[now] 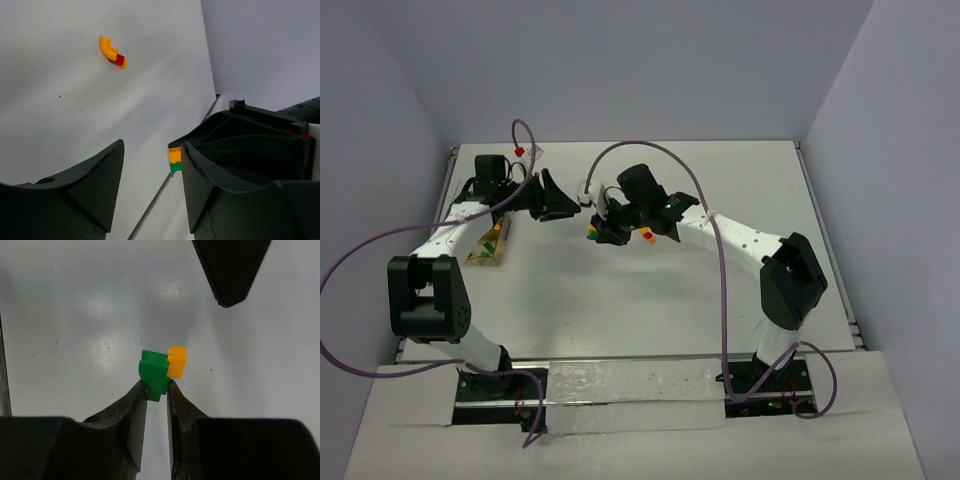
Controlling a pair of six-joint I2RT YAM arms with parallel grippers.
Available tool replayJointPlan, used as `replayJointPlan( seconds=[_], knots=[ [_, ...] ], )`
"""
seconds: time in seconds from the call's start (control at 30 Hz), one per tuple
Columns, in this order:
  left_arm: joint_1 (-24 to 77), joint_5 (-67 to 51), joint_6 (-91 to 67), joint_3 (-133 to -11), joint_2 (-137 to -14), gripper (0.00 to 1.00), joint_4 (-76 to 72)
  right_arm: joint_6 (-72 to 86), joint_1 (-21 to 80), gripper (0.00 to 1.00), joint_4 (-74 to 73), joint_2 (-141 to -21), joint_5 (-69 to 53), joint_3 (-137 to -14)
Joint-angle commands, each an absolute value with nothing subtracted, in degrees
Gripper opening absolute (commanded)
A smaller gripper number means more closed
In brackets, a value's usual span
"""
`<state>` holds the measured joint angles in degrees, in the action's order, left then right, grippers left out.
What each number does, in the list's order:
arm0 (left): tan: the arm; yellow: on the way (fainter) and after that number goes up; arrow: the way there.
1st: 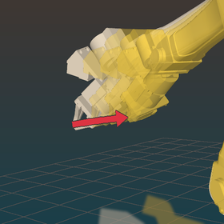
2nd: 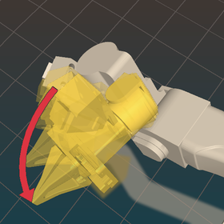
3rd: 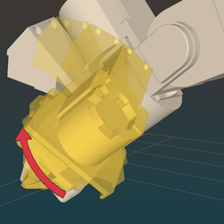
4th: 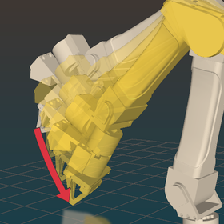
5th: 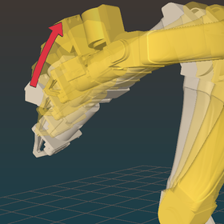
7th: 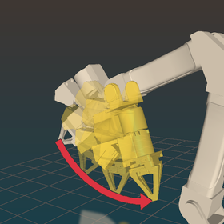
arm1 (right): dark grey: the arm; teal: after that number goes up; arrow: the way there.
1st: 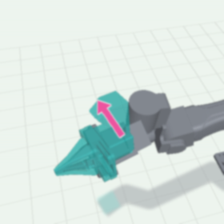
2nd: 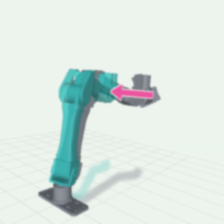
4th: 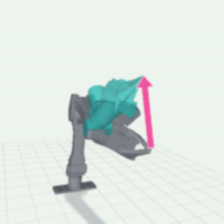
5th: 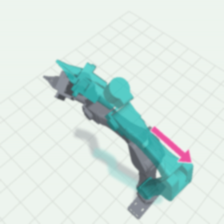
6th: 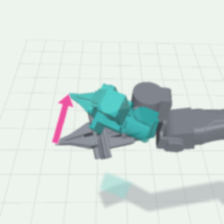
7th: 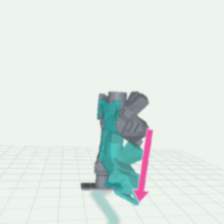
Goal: Sort the legos into containers by color
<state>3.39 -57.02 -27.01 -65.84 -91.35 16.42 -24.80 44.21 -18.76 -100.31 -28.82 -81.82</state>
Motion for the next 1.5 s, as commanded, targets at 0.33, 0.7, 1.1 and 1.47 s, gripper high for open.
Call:
replayJointPlan(
  seconds=[0.33, 0.7, 1.1, 1.47],
  knots=[
    [10.2, -56.1, -18.9, -70.9, -91.5, 0.57, 28.6, -37.0, 44.5, 0.00, -26.7, -98.9, -32.2, -87.6],
    [12.5, -55.2, -17.6, -70.1, -90.2, 0.45, 28.9, -39.1, 45.3, 0.00, -28.3, -98.7, -30.3, -87.4],
    [12.5, -58.2, -19.7, -69.9, -90.7, 0.13, 27.7, -37.7, 46.1, 0.00, -24.5, -98.0, -24.0, -85.6],
    [10.2, -45.1, -18.8, -72.4, -88.7, 0.00, 24.2, -40.3, 46.8, 0.00, -28.0, -96.7, -29.3, -84.7]
  ],
)
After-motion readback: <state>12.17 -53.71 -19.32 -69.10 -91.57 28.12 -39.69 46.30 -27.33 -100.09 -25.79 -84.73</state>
